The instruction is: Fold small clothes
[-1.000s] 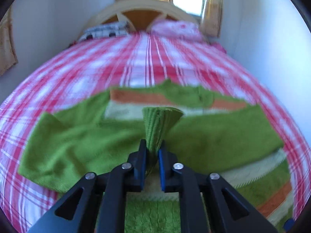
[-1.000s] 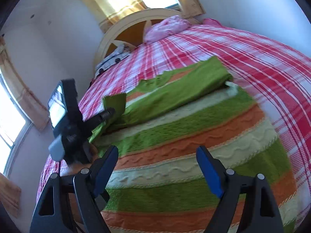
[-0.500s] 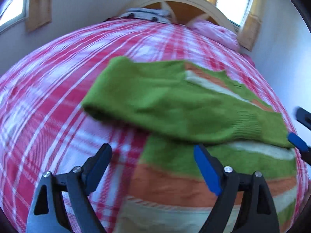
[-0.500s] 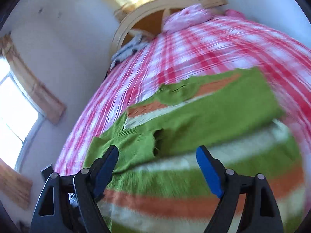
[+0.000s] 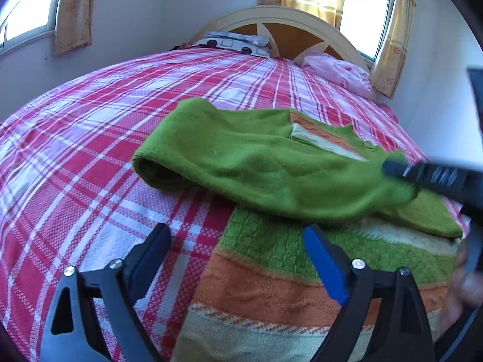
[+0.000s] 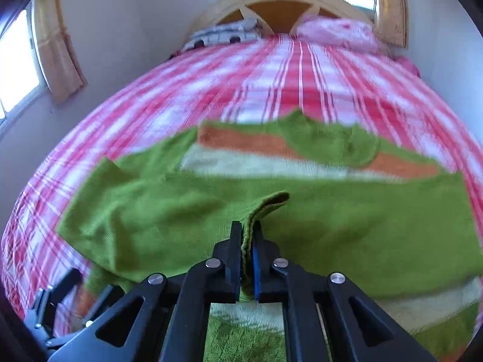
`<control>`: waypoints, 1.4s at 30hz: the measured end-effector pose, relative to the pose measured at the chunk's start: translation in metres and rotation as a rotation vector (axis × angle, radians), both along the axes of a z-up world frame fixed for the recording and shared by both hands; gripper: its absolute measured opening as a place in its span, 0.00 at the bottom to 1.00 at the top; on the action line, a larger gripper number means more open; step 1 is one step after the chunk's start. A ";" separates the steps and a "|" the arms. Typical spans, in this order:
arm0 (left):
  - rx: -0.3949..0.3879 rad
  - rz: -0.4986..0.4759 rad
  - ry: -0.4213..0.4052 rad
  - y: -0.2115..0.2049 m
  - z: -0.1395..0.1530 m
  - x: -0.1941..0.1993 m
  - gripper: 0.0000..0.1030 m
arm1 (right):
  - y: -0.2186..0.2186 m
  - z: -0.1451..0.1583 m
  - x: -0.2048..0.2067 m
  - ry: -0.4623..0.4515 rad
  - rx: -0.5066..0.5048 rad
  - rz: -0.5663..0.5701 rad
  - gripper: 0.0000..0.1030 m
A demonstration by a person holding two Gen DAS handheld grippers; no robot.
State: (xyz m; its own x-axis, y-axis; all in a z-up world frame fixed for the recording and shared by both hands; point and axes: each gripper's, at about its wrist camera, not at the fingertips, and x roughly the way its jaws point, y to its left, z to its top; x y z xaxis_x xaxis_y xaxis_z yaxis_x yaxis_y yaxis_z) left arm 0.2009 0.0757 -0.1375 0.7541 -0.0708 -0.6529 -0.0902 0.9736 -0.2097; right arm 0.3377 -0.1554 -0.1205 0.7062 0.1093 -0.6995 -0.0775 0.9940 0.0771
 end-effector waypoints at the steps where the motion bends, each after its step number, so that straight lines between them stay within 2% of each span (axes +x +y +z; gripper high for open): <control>1: -0.006 0.001 -0.001 0.001 0.000 0.001 0.90 | -0.004 0.010 0.002 -0.026 -0.004 0.001 0.04; 5: -0.010 0.002 0.001 0.002 0.000 0.001 0.90 | -0.022 0.067 -0.010 -0.161 -0.067 -0.034 0.04; 8: -0.008 0.001 0.002 0.002 0.000 0.001 0.90 | -0.057 0.102 -0.023 -0.224 -0.110 -0.094 0.04; 11: -0.012 0.002 0.003 0.002 -0.001 0.002 0.90 | -0.097 0.112 -0.038 -0.247 -0.163 -0.171 0.04; 13: -0.009 0.002 0.002 0.002 -0.001 0.001 0.90 | -0.123 0.105 -0.043 -0.223 -0.167 -0.223 0.04; 14: -0.008 0.003 0.002 0.003 0.000 0.001 0.90 | -0.139 0.096 -0.046 -0.192 -0.129 -0.243 0.04; 17: 0.006 0.006 0.005 0.001 -0.001 0.002 0.90 | -0.165 0.068 -0.050 -0.118 0.128 -0.208 0.05; 19: 0.012 0.007 0.008 0.000 -0.001 0.003 0.90 | -0.165 0.042 -0.046 -0.080 0.307 -0.140 0.05; 23: 0.011 0.007 0.007 0.001 -0.001 0.003 0.90 | -0.138 0.013 -0.020 -0.036 0.367 -0.070 0.08; 24: 0.012 0.007 0.007 0.001 -0.001 0.003 0.90 | -0.133 0.006 -0.011 -0.010 0.378 -0.081 0.12; 25: 0.012 0.007 0.008 0.001 -0.001 0.003 0.90 | -0.131 0.000 -0.004 0.010 0.394 -0.086 0.36; 26: 0.013 0.008 0.007 0.000 -0.001 0.003 0.91 | -0.129 -0.006 0.003 0.027 0.422 -0.086 0.67; 27: 0.013 0.007 0.007 0.000 -0.001 0.004 0.91 | -0.127 -0.010 0.005 0.025 0.437 -0.084 0.77; 28: 0.011 0.007 0.007 0.000 -0.001 0.003 0.91 | -0.125 -0.012 0.007 0.023 0.437 -0.083 0.79; 31: 0.000 0.003 0.002 0.000 -0.001 0.003 0.92 | -0.111 -0.017 0.013 0.056 0.312 -0.124 0.79; 33: -0.002 0.001 0.000 0.000 -0.002 0.003 0.92 | -0.102 -0.023 0.019 0.083 0.265 -0.096 0.75; 34: -0.003 0.000 -0.002 0.000 -0.002 0.003 0.93 | -0.101 -0.026 0.018 0.106 0.243 -0.089 0.61; 35: -0.005 0.000 -0.002 0.000 -0.002 0.003 0.93 | -0.097 -0.031 0.021 0.133 0.219 -0.083 0.42; 38: -0.013 -0.003 -0.006 0.001 -0.003 0.002 0.94 | -0.082 -0.037 0.022 0.134 0.088 -0.075 0.30; 39: -0.018 -0.006 -0.007 0.001 -0.003 0.002 0.95 | -0.077 -0.036 0.022 0.126 0.055 -0.064 0.13; 40: -0.020 -0.006 -0.006 0.001 -0.003 0.002 0.95 | -0.076 -0.034 0.022 0.123 0.048 -0.063 0.08; 42: -0.016 -0.005 -0.005 0.000 -0.003 0.002 0.95 | -0.072 -0.025 0.020 0.099 0.018 -0.060 0.06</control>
State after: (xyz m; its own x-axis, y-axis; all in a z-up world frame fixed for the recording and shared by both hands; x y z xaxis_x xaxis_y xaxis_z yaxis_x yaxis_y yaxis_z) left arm 0.2031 0.0757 -0.1401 0.7573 -0.0851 -0.6475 -0.0842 0.9705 -0.2260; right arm 0.3574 -0.2276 -0.1450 0.6391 0.0819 -0.7648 -0.0088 0.9950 0.0992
